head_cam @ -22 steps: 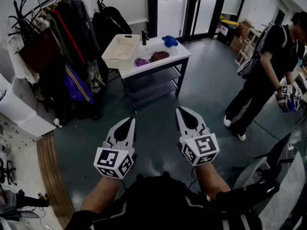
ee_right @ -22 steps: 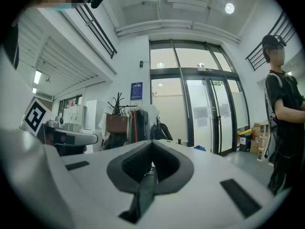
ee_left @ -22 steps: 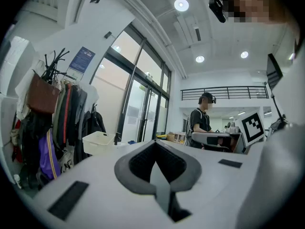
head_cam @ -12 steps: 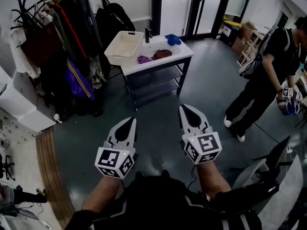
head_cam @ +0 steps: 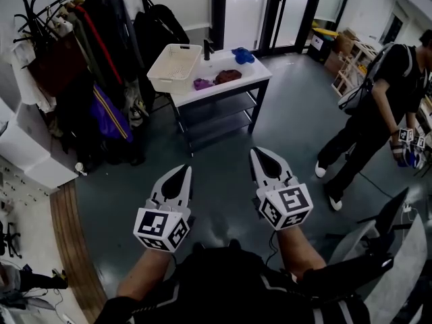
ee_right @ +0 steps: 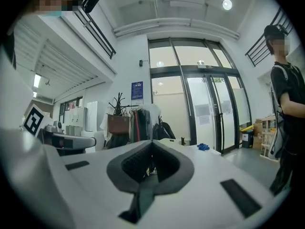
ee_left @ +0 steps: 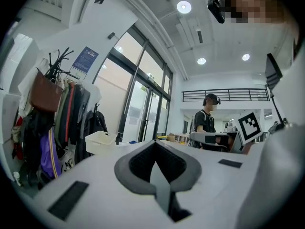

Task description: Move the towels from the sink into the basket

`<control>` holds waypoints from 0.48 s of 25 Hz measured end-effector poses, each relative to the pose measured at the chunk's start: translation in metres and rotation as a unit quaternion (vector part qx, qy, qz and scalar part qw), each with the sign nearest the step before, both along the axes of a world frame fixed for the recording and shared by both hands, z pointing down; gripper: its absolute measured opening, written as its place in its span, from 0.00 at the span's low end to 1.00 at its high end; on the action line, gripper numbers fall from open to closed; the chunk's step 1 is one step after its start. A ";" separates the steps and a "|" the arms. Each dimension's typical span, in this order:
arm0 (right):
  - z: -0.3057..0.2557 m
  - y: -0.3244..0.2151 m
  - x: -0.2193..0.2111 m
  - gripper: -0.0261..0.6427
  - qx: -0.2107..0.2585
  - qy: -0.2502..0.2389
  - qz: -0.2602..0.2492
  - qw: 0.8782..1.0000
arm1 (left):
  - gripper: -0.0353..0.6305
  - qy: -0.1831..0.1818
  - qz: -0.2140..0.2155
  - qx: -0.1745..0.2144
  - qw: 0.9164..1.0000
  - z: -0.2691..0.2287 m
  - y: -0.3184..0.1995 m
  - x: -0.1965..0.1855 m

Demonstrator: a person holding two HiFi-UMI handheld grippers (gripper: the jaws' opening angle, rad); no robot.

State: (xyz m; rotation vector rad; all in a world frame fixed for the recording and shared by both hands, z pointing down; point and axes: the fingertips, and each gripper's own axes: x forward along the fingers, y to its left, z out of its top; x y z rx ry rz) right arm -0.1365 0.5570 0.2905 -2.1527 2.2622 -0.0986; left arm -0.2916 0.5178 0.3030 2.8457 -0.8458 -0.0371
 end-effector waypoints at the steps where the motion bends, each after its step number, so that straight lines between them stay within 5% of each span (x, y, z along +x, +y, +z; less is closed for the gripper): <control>1: 0.001 -0.001 -0.002 0.04 0.000 0.001 -0.001 1.000 | 0.06 0.001 0.000 0.000 1.000 0.000 -0.001 -0.001; 12: 0.014 -0.027 -0.035 0.04 -0.018 0.013 0.007 1.000 | 0.06 0.011 0.014 -0.011 1.000 0.010 -0.026 -0.033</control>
